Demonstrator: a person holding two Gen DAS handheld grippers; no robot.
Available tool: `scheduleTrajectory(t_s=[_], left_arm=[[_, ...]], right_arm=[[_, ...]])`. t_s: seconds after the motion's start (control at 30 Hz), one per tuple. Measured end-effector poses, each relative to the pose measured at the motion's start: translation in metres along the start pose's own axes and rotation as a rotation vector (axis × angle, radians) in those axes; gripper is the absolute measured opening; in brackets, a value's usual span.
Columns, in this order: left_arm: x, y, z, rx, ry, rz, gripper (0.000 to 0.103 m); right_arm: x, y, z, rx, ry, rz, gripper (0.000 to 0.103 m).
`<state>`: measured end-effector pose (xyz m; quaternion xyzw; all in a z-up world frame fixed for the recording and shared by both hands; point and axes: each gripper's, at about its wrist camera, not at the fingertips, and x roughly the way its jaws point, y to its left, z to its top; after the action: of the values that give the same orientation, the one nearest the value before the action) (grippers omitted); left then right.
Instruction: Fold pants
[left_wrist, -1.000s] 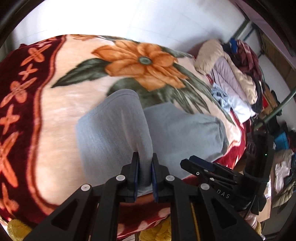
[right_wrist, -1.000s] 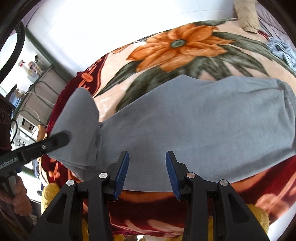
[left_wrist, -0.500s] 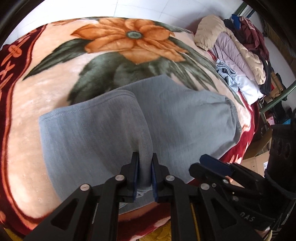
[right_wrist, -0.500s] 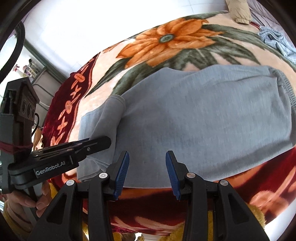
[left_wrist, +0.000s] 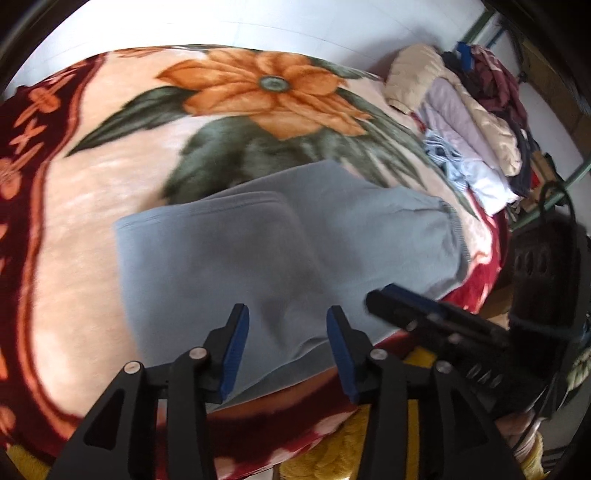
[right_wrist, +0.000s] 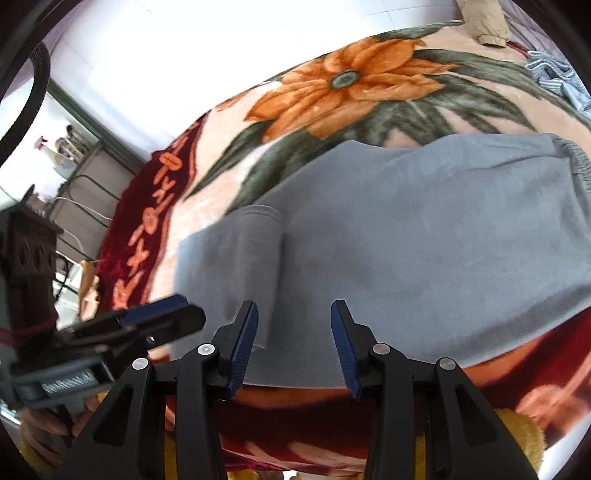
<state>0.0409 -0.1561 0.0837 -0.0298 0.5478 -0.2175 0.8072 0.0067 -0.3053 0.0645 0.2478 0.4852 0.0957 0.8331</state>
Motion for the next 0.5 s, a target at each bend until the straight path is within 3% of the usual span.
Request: scheduleTrajectory(t_s=[0.27,0.4,0.43,0.47,0.5], left_arm=[[-0.001,0.047,-0.023,-0.054,0.002,0.124,0.046],[0.007,0.06,-0.032,-0.068,0.023,0.143,0.046],[0.011,0.064,-0.035,-0.067,0.035,0.153,0.046],[0.013,0.065,-0.037,-0.07,0.046,0.162,0.046],[0.018,0.068,-0.038,-0.078,0.065,0.169,0.048]], right_arm=[[0.031,0.016,0.007,0.023,0.038,0.062,0.042],[0.055,0.022,0.001,-0.055,0.089,-0.046,0.041],[0.058,0.021,-0.002,-0.08,0.094,-0.07,0.037],[0.06,0.02,-0.005,-0.099,0.095,-0.075,0.021],[0.061,0.018,-0.007,-0.099,0.1,-0.069,0.015]])
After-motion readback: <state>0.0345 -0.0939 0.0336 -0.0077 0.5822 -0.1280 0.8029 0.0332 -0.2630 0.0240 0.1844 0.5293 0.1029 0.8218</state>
